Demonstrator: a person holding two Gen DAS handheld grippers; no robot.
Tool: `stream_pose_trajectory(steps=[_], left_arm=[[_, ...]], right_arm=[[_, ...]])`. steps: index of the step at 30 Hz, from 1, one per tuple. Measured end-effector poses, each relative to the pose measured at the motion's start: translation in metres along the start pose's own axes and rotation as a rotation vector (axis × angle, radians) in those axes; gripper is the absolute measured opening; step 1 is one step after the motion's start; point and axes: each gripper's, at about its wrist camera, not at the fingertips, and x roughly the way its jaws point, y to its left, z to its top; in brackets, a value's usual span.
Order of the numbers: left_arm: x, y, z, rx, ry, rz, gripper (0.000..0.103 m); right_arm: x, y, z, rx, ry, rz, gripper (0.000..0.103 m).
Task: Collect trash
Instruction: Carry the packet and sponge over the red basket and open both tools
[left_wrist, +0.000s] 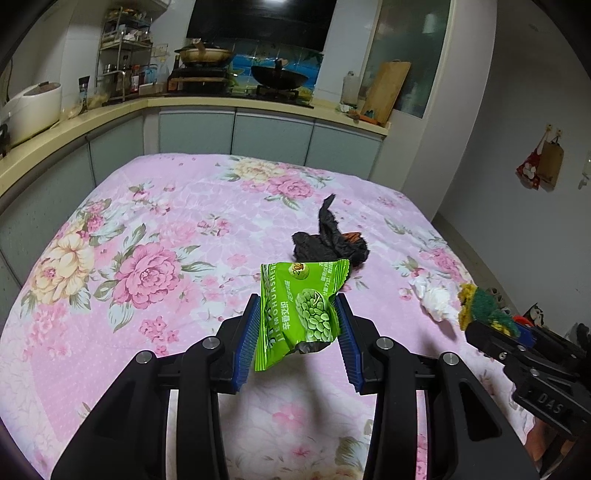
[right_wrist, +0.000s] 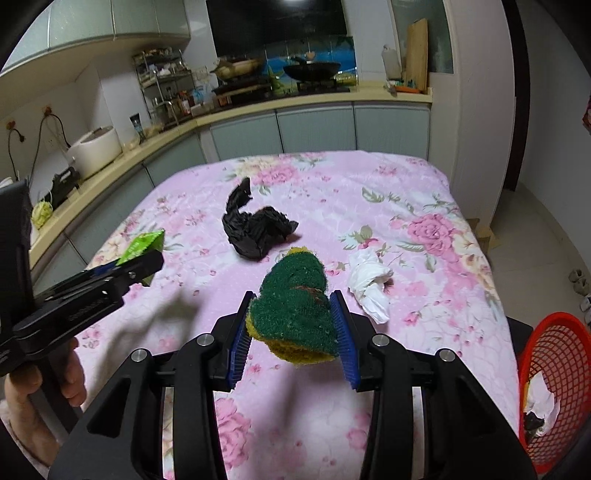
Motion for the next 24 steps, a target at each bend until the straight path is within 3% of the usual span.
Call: stream_pose_trajectory(steps=[12,24], left_arm=[[-0.031,-0.021,0.0,0.036,-0.062,-0.023,0.038],[-0.039,-0.046,-0.002,0.06,-0.082,-0.045,0.038]], right_arm=[[-0.049,-0.012,-0.004,0.012,-0.088,0.002,0.04],[-0.084,-0.05,-0.017,0.077,-0.144,-0.062,0.04]])
